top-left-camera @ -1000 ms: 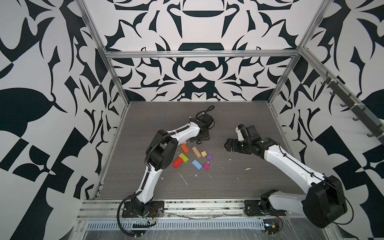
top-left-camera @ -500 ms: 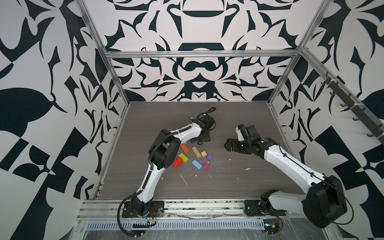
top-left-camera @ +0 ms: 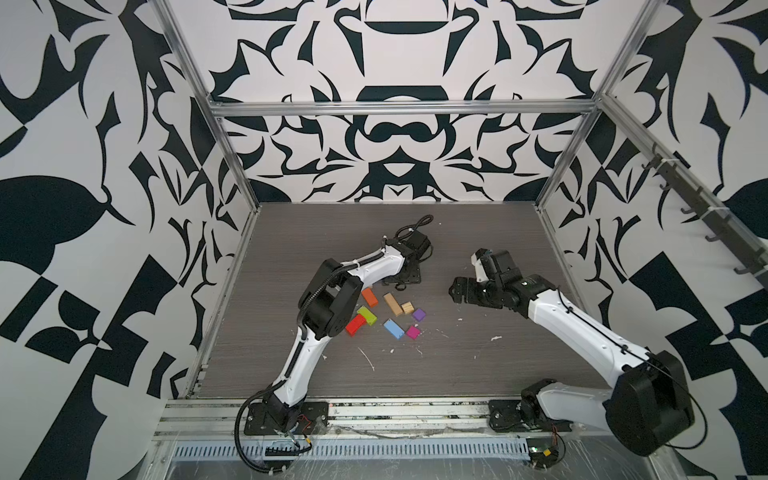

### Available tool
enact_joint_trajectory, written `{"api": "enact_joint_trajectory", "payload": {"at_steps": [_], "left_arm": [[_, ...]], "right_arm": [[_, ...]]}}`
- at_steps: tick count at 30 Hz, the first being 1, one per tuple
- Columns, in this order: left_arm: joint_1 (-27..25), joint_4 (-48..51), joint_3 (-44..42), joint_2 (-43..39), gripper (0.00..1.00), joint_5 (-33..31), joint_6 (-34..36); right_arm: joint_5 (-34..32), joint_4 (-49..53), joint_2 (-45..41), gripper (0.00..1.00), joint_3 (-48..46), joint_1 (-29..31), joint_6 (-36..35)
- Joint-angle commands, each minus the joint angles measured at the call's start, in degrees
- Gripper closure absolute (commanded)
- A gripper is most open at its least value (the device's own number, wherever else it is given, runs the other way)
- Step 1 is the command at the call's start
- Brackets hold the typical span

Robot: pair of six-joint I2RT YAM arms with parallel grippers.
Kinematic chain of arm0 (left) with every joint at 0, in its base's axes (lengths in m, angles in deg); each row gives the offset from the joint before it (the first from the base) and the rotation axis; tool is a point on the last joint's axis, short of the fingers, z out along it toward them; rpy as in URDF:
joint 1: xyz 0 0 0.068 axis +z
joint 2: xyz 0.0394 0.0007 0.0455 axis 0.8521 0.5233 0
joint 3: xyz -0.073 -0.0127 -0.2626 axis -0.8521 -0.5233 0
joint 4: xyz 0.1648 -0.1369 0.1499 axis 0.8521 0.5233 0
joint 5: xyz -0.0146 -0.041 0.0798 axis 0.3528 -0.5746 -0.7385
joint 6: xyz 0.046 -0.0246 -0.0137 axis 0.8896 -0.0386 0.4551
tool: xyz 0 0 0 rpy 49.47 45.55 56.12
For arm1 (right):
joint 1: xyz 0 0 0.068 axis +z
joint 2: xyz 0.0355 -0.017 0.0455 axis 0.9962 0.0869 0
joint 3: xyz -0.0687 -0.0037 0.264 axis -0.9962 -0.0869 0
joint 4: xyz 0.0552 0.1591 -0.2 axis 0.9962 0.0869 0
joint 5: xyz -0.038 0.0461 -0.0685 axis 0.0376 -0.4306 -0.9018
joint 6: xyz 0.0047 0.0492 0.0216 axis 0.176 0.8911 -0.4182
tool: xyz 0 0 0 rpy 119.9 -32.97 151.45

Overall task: Build the wood block tower
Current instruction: 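Lift the wood bar with the left gripper and carry it farther from the robot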

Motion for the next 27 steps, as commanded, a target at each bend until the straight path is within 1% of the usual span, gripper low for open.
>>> {"api": "enact_joint_trajectory", "payload": {"at_steps": [1, 11, 20, 22, 23, 27], "left_arm": [[-0.3, 2.2, 0.9, 2.2, 0.35, 0.7, -0.5], [-0.3, 2.4, 1.0, 2.7, 0.23, 1.2, -0.5], [-0.3, 2.4, 0.6, 2.4, 0.16, 1.4, -0.6], [-0.3, 2.4, 0.5, 2.2, 0.16, 1.6, -0.6], [-0.3, 2.4, 0.5, 2.1, 0.11, 1.7, -0.6], [-0.4, 1.9, 0.4, 1.5, 0.04, 2.5, 0.1]], "right_arm": [[-0.1, -0.4, -0.8, 0.03, -0.1, 0.3, -0.1], [-0.1, -0.3, -1.1, 0.03, -0.3, 0.3, -0.2], [0.2, -0.4, -1.1, 0.03, -0.3, 0.3, -0.1], [0.1, -0.4, -1.1, 0.03, -0.3, 0.3, -0.1], [0.1, -0.4, -1.1, 0.03, -0.3, 0.3, -0.1], [0.2, -0.5, -1.1, 0.03, -0.3, 0.3, 0.0]]}}
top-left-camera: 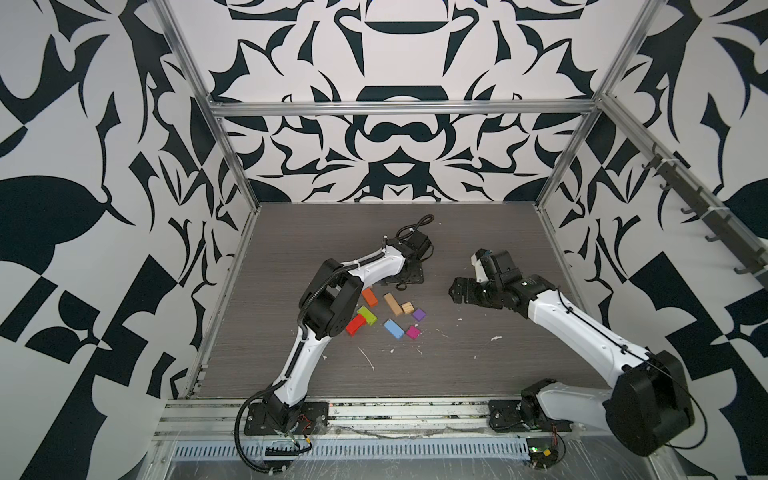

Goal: Build the wood block tower

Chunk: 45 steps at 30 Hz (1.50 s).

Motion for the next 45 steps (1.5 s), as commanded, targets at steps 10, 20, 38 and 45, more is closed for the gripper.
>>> {"api": "enact_joint_trajectory", "payload": {"at_steps": [10, 20, 38, 45], "left_arm": [[-0.2, 1.7, 0.5, -1.7, 0.01, 2.7, 2.8], [0.8, 5.0, 4.4, -5.6, 0.0, 1.2, 9.5], [8.0, 9.7, -4.8, -18.2, 0.0, 3.6, 11.9], [12.6, 7.5, -14.7, -21.7, 0.01, 5.5, 12.3]], "right_arm": [[0.3, -0.4, -0.7, 0.03, 0.4, 0.3, -0.1], [0.2, 0.7, -1.4, 0.03, 1.3, 0.3, -0.5], [3.0, 0.8, -2.7, 0.02, 3.0, 0.3, -6.4], [7.9, -3.5, -3.8, 0.02, 0.8, 0.3, -7.2]]}}
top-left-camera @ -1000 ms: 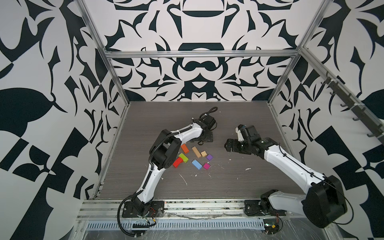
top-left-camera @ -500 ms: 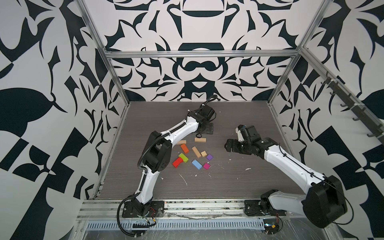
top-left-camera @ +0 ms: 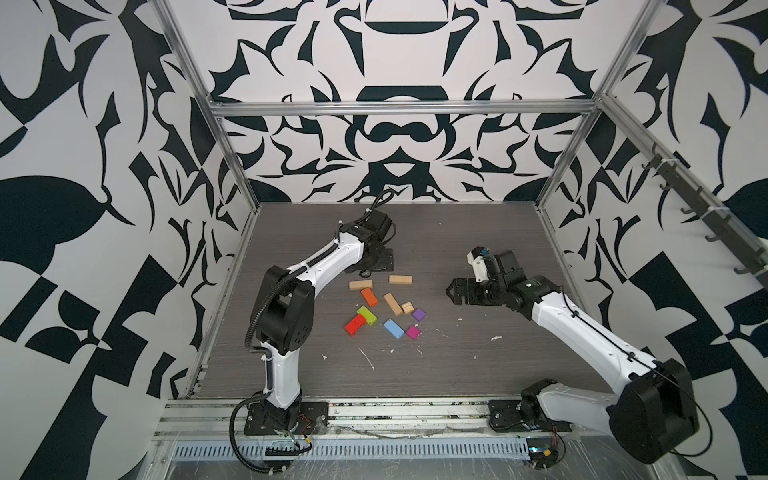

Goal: Build the wood block tower

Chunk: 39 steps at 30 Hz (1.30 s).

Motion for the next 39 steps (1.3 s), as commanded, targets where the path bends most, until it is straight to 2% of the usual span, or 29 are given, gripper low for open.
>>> {"api": "enact_joint_trajectory", "payload": {"at_steps": [1, 9, 18, 25, 39], "left_arm": [[1.4, 0.1, -3.5, -2.5, 0.01, 1.9, 0.6], [3.0, -1.6, -7.0, -0.9, 0.01, 3.3, 0.8], [3.3, -3.3, -6.6, 2.3, 0.04, 4.8, 1.5], [3.3, -3.0, -6.3, 4.2, 0.08, 3.4, 0.3], [3.8, -2.4, -6.8, 5.1, 0.08, -0.2, -0.7]], "right_arm": [[3.4, -3.6, -1.9, 0.02, -0.1, 0.2, -1.5], [6.2, -9.6, -5.0, 0.02, -3.0, 0.4, -1.8], [6.9, -12.8, -7.8, 0.01, -4.6, 0.6, -1.8], [6.8, -12.8, -8.6, 0.01, -4.9, 0.8, -1.4], [6.7, -11.7, -8.3, 0.01, -3.9, 0.9, -1.4]]}}
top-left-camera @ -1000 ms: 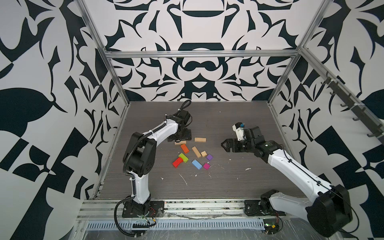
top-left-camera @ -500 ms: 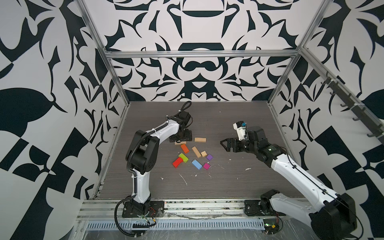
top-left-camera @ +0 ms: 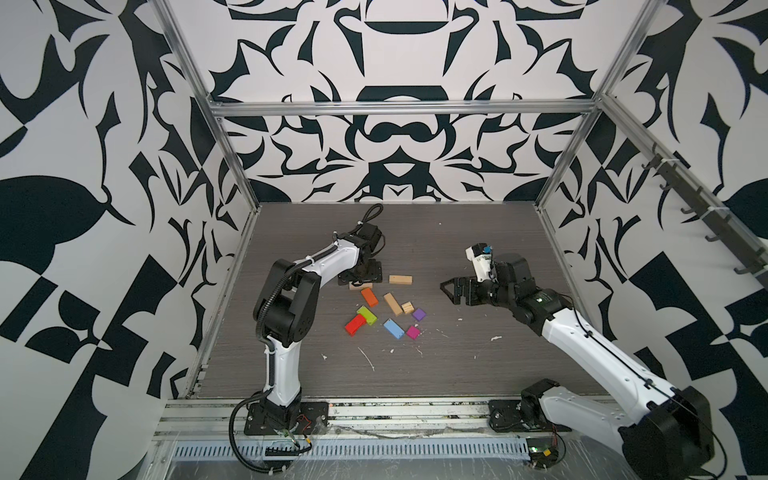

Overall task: Build the wood block tower
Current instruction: 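Grasp a second natural-wood bar with the left gripper while the right gripper hovers, then carry the held bar toward the placed bar while the right gripper moves toward it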

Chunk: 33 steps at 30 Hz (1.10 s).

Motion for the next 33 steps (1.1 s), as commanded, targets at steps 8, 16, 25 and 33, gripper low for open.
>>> {"api": "enact_joint_trajectory", "payload": {"at_steps": [8, 16, 25, 33], "left_arm": [[1.1, 0.8, -0.9, 3.7, 0.09, -0.5, -1.2], [1.1, 0.3, -0.8, 5.5, 0.14, 0.3, -1.8], [1.1, 0.1, -2.0, 5.0, 0.22, 0.1, -2.9], [1.1, -0.3, -2.2, 3.8, 0.37, 1.3, -3.1]], "right_arm": [[0.2, -0.6, -0.5, 0.01, 1.4, 0.3, -0.3], [0.0, -0.4, -0.2, 0.01, 1.6, 0.3, -0.4], [0.0, -0.5, 0.0, 0.01, 1.3, 0.3, -0.3], [-0.5, -0.5, -0.2, 0.01, 1.3, 0.4, 0.3]]}}
